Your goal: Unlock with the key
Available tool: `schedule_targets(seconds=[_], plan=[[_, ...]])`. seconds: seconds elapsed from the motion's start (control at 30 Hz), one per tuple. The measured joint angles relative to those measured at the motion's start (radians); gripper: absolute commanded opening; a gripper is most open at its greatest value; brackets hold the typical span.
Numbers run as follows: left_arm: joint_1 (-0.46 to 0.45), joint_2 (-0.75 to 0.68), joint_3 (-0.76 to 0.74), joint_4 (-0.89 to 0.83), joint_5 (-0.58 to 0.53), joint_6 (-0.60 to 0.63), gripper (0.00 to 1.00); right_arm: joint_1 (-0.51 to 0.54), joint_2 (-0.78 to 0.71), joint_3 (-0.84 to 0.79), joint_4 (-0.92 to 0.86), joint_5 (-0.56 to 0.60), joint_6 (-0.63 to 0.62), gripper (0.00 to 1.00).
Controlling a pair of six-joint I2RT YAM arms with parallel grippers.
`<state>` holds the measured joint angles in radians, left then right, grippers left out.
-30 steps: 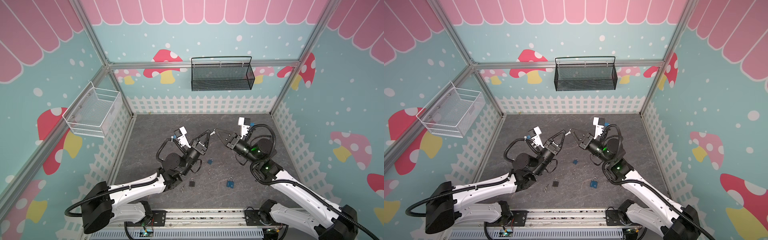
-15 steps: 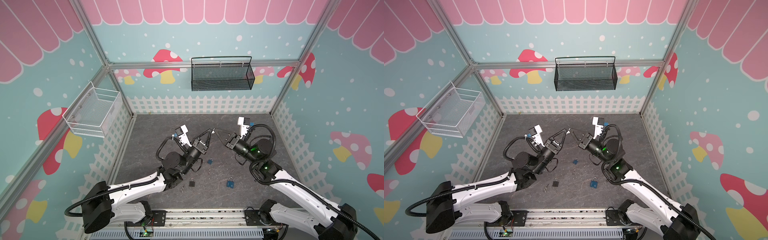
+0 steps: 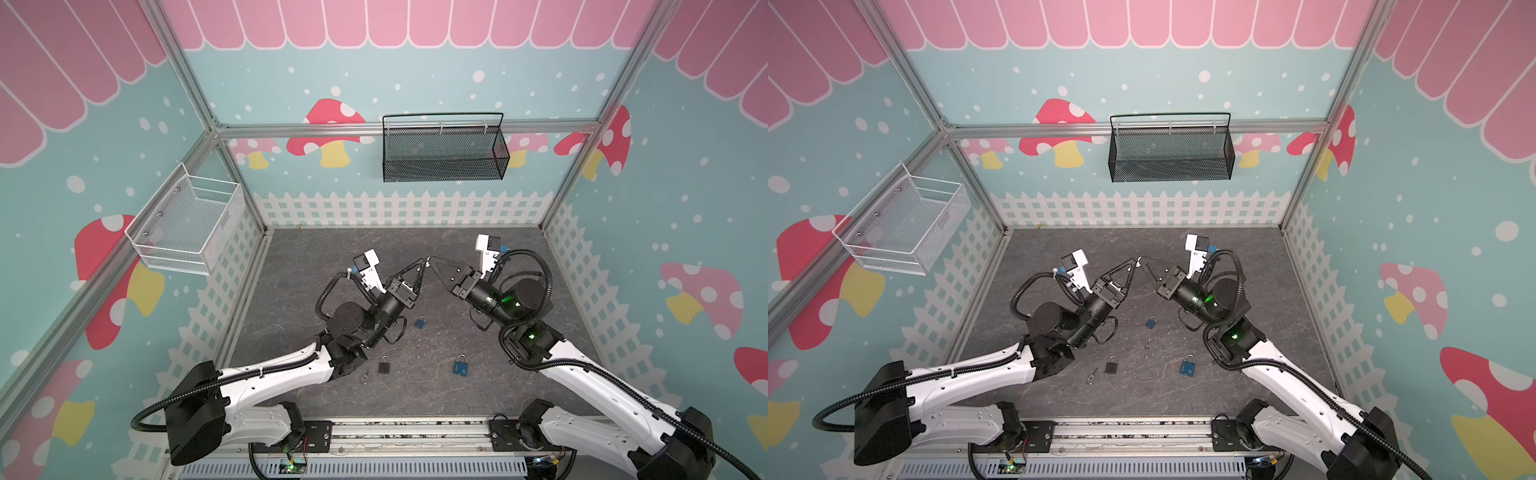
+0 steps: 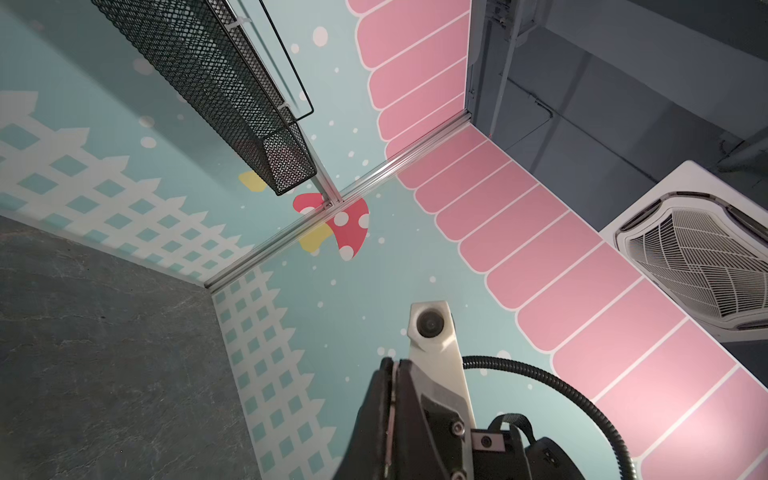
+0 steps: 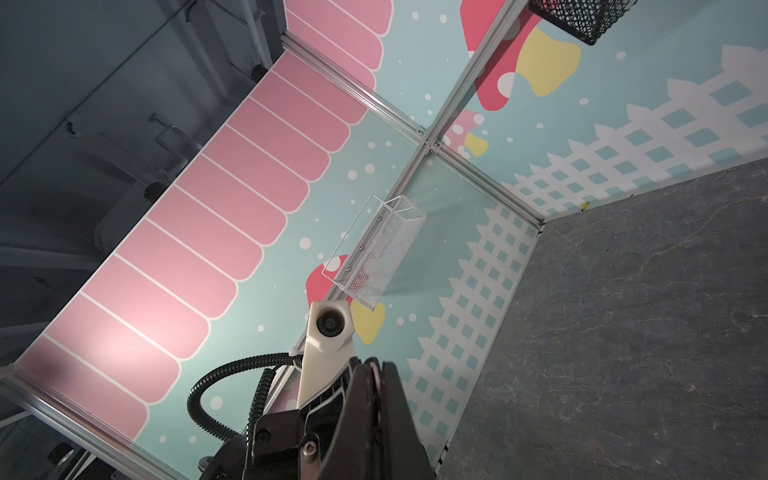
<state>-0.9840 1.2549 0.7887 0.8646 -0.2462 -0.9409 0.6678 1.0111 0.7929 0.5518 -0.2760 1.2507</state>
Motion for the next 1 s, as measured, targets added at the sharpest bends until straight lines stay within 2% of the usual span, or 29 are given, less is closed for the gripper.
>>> schedule_targets(seconds=[0.23,0.43,0.57,0.8,0.9,1.0], plan=[[0.0,0.0,0.0,-0.015,-0.002,0.006,0.0,0.0,-0.009,-0.022,0.017,0.012,0.0,0.0],[0.003,-0.035,-0.014,-0.039,0.003,0.05,0.0,0.001,-0.014,-0.02,-0.02,0.014,-0.036,0.37],[0.061,-0.123,0.006,-0.239,0.058,0.078,0.0,-0.011,-0.032,-0.01,-0.105,-0.003,-0.11,0.64],[0.214,-0.188,0.203,-0.733,0.266,0.192,0.0,-0.093,-0.046,0.084,-0.324,-0.159,-0.327,0.67],[0.282,-0.175,0.296,-0.93,0.405,0.267,0.0,-0.134,-0.045,0.124,-0.411,-0.28,-0.436,0.67],[0.313,-0.145,0.364,-1.062,0.525,0.341,0.0,-0.173,-0.036,0.161,-0.489,-0.401,-0.518,0.65]])
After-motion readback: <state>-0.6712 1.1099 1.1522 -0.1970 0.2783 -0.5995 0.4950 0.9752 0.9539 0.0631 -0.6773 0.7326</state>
